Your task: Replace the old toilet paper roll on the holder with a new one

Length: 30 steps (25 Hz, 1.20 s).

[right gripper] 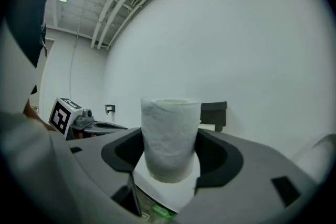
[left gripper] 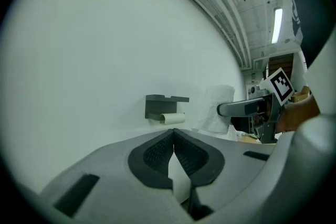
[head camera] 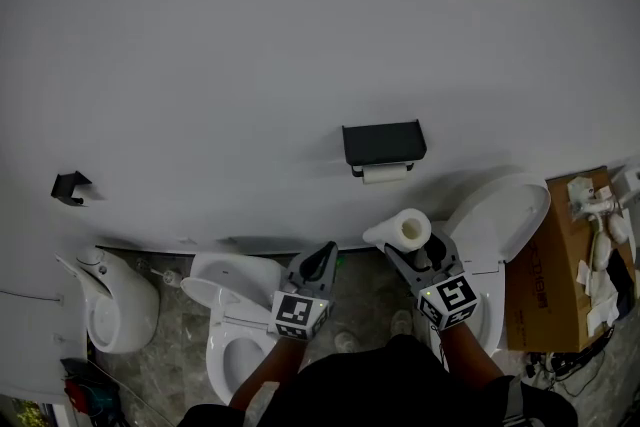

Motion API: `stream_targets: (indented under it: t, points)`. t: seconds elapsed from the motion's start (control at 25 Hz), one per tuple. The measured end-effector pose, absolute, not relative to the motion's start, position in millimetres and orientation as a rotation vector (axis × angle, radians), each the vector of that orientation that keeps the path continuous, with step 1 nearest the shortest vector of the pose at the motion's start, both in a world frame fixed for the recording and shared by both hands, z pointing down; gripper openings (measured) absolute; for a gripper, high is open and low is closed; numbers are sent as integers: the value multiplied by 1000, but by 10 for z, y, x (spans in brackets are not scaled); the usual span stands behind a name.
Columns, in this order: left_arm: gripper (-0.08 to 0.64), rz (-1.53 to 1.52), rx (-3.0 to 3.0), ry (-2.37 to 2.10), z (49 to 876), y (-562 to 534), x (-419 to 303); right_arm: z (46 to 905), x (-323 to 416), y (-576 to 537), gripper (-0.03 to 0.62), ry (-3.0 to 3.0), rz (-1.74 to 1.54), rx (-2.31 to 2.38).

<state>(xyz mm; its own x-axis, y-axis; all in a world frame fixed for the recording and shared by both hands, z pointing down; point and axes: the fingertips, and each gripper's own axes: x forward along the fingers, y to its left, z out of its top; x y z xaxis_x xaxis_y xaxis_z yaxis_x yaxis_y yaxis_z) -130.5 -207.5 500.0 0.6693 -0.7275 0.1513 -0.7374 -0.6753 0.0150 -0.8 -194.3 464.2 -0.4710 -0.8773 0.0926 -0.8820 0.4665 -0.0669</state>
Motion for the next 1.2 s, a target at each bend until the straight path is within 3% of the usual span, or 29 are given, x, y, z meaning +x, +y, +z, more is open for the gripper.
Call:
stream_targets:
  t: [0.6, 0.76, 1.2]
  points:
    - [8, 445, 2966, -1344, 4903, -2524, -521, 4653, 651, -2154, 291, -2651, 212, 1611]
    - [106, 656, 3062, -1407, 4917, -2636, -378, 4647, 759, -2185, 291, -2658, 209, 1602]
    - [213, 1453, 3222, -1457, 5055, -2999, -129, 4628, 942, -2278, 291, -2698, 227, 1595]
